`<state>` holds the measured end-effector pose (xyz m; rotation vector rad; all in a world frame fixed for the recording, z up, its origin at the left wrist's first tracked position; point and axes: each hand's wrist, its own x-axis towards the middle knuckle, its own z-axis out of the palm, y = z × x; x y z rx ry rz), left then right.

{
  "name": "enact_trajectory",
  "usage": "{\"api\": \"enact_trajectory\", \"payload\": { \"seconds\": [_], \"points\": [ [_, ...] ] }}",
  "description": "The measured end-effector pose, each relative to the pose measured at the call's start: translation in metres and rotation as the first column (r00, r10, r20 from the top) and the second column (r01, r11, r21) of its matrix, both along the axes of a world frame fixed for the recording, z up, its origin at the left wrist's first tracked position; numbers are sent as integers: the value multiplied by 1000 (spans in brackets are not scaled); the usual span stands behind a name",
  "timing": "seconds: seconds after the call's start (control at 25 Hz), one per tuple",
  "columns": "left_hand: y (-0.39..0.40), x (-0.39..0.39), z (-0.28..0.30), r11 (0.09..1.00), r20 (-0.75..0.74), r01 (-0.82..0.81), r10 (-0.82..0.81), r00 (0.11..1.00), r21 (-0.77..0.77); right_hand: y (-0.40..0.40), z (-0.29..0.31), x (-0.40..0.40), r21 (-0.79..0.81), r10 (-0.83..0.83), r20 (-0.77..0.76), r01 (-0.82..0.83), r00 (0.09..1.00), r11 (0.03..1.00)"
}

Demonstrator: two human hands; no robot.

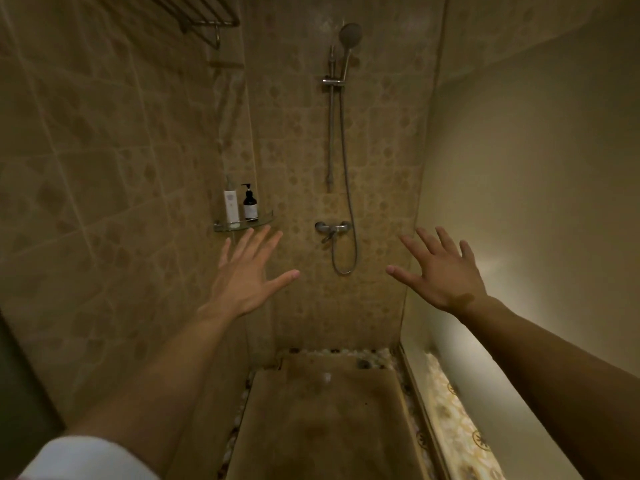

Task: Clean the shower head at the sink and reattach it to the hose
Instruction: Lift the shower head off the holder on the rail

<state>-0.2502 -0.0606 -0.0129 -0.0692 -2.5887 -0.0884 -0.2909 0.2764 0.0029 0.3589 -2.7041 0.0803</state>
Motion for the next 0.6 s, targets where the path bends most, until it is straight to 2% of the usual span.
{"api": "enact_trajectory", "payload": {
  "seconds": [0.32,0.6],
  "points": [
    [-61,-127,-3,999,10,32,-32,999,-12,-60,-12,-113,-34,-53,25,53,998,998],
    [-89,-216,-14,999,3,33,-33,999,-11,-88,-19,-214,-35,-35,54,36,998,999]
  ]
}}
